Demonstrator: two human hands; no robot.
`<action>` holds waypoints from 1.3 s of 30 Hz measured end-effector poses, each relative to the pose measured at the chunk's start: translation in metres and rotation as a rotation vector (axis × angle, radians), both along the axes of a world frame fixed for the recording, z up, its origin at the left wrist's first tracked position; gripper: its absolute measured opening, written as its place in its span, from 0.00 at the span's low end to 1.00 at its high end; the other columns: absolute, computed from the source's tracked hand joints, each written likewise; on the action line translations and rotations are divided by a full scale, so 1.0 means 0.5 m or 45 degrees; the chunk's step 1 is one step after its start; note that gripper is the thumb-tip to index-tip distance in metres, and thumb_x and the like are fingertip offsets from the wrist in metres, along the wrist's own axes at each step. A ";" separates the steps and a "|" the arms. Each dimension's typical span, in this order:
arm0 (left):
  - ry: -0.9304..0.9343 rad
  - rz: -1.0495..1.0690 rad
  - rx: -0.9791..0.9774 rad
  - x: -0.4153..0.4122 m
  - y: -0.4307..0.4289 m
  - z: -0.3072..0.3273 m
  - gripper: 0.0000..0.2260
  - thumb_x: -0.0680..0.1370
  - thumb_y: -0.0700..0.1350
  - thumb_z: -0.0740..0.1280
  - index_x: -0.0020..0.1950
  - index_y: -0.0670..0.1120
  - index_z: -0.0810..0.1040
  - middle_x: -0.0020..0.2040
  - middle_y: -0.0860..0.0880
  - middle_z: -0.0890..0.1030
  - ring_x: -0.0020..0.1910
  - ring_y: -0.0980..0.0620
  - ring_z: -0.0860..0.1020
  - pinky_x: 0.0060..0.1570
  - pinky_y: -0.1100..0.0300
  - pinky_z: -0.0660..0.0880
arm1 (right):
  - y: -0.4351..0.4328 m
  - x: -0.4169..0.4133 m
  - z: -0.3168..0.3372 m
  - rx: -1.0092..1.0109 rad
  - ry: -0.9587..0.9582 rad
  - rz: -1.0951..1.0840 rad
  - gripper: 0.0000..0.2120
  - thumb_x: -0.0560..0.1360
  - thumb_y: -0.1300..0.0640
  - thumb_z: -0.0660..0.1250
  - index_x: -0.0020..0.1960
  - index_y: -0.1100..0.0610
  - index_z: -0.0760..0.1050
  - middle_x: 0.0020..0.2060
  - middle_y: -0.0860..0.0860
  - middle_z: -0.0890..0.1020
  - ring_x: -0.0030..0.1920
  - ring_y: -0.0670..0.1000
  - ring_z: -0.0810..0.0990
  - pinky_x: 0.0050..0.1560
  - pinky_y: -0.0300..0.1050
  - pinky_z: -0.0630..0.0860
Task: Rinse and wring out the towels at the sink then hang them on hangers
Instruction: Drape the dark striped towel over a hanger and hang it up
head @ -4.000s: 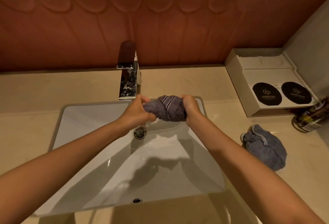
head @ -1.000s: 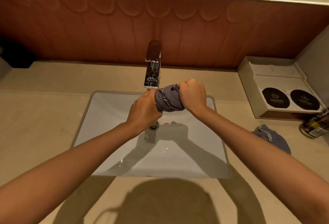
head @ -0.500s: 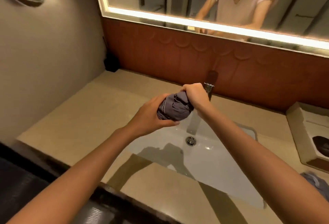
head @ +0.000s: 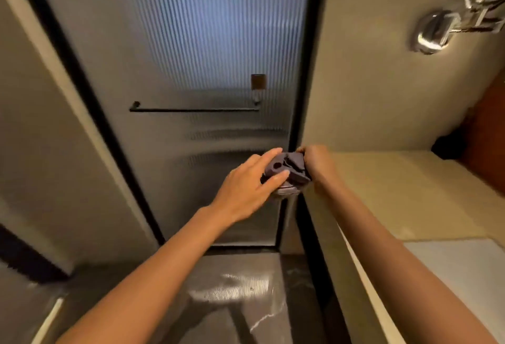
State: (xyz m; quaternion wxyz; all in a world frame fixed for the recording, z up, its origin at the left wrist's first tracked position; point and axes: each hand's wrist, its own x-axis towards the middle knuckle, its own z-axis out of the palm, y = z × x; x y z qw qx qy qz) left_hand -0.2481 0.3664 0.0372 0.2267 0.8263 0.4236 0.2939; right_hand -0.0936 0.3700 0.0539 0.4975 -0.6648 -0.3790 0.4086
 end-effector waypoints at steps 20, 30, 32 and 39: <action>-0.278 2.021 0.206 -1.340 -0.326 0.018 0.17 0.82 0.49 0.52 0.56 0.40 0.77 0.50 0.41 0.81 0.51 0.46 0.79 0.50 0.66 0.68 | -0.153 -1.518 0.011 -0.026 0.079 1.771 0.17 0.82 0.48 0.50 0.40 0.53 0.71 0.36 0.49 0.75 0.38 0.45 0.74 0.49 0.41 0.69; -0.425 2.394 0.283 -1.825 -0.264 0.047 0.20 0.83 0.48 0.52 0.49 0.35 0.77 0.34 0.47 0.74 0.39 0.48 0.75 0.40 0.60 0.68 | -0.069 -1.965 0.007 0.324 0.045 2.223 0.18 0.81 0.51 0.53 0.61 0.60 0.74 0.50 0.55 0.78 0.49 0.48 0.77 0.46 0.28 0.71; -0.464 2.434 0.340 -1.912 -0.237 0.047 0.21 0.83 0.48 0.52 0.50 0.33 0.77 0.42 0.39 0.79 0.47 0.41 0.78 0.46 0.53 0.72 | -0.026 -2.038 -0.005 0.399 -0.067 2.376 0.13 0.79 0.53 0.58 0.60 0.56 0.74 0.48 0.51 0.78 0.51 0.48 0.77 0.49 0.31 0.71; -0.487 2.525 0.516 -2.258 -0.082 0.102 0.19 0.82 0.46 0.54 0.51 0.33 0.77 0.48 0.36 0.80 0.50 0.41 0.77 0.45 0.58 0.68 | 0.176 -2.464 0.001 0.747 -0.331 2.167 0.09 0.75 0.64 0.61 0.50 0.67 0.77 0.40 0.57 0.77 0.44 0.55 0.76 0.48 0.50 0.74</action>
